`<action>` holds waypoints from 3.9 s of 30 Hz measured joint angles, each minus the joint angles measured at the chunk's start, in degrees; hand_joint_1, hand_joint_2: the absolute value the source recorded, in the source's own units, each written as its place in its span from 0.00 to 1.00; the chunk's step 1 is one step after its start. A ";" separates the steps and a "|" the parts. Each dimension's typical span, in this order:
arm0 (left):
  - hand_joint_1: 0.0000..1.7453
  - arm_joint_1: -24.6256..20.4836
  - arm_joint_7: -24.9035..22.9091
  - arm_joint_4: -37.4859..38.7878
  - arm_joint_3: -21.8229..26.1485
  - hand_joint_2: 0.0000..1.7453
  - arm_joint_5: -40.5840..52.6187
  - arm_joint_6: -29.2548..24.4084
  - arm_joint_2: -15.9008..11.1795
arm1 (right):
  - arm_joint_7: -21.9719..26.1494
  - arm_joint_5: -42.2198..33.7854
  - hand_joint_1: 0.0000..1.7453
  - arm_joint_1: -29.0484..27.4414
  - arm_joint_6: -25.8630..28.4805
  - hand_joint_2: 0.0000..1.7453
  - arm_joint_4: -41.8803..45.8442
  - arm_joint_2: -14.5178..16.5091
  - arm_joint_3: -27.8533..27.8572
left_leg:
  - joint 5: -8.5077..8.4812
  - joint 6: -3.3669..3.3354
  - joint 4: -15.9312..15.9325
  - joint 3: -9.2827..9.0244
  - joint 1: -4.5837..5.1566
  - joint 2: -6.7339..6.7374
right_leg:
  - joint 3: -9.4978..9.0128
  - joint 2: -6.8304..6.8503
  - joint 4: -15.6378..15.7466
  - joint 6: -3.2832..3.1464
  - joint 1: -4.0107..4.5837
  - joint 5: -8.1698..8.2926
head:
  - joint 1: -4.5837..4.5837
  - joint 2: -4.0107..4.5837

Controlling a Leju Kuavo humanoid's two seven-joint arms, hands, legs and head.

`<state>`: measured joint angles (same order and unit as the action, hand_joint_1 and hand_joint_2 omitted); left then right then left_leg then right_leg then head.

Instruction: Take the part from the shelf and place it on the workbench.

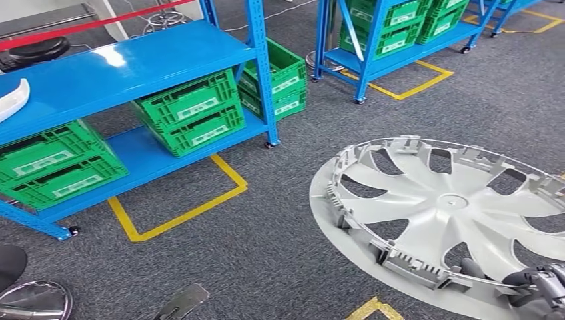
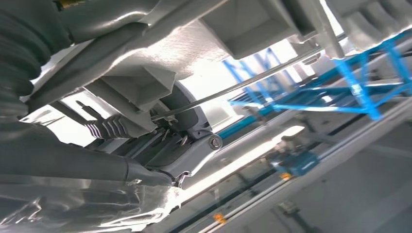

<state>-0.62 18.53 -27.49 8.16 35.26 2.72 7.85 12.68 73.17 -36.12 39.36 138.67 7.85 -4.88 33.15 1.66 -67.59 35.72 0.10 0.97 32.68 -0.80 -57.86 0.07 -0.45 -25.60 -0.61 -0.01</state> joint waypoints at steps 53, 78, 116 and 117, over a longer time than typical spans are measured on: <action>0.00 0.54 1.82 -3.21 10.39 1.00 3.16 -3.90 -0.27 | 6.26 -6.78 1.00 -0.95 0.07 1.00 6.35 10.92 11.53 | -5.34 -0.21 12.15 -7.62 -0.76 3.66 | 2.76 3.62 -2.56 5.84 -2.51 0.60 | -1.02 0.00; 0.00 0.65 2.82 -2.36 12.83 1.00 4.89 -3.05 0.54 | 4.10 -3.21 1.00 -1.77 0.07 1.00 8.73 11.47 12.09 | -5.94 -2.96 11.21 -5.61 0.69 0.49 | 11.31 0.30 -17.32 3.54 -0.50 -5.98 | -0.14 0.00; 0.00 -1.00 5.85 5.86 17.44 1.00 8.44 -5.01 1.76 | -1.61 0.87 1.00 0.17 0.07 1.00 10.46 11.78 9.50 | -6.47 -1.75 10.95 -5.18 0.73 4.54 | -0.65 3.61 -0.74 2.19 0.25 -1.22 | -0.31 -0.02; 0.00 -1.00 5.75 5.75 17.52 1.00 8.48 -4.97 1.77 | -1.30 0.62 1.00 0.12 0.07 1.00 10.47 11.78 9.53 | -6.49 -1.42 10.99 -5.21 0.68 4.92 | -0.53 3.00 -0.66 1.87 0.22 -1.03 | -0.32 -0.02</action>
<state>-1.62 24.29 -21.74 25.69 43.74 -2.25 9.62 11.38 73.79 -36.00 39.43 149.14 19.63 4.64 26.66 0.24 -56.60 30.51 0.78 5.89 32.15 2.19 -58.52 1.94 -0.23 -26.63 -0.93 -0.02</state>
